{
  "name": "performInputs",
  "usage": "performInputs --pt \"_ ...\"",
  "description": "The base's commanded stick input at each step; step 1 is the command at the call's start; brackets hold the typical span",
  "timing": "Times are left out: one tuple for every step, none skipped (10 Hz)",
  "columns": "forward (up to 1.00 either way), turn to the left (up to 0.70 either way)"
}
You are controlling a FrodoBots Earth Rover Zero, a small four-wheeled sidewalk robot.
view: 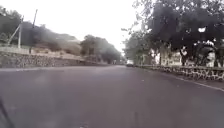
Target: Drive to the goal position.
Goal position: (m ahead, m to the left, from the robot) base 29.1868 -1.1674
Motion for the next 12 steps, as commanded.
performInputs --pt "1.00 0.05" --pt "1.00 0.37" --pt "1.00 0.34" --pt "1.00 0.30" --pt "1.00 0.01" --pt "1.00 0.02" --pt "1.00 0.00" --pt "1.00 0.00" --pt "1.00 0.00" --pt "1.00 0.00" --pt "1.00 0.00" --pt "1.00 -0.01"
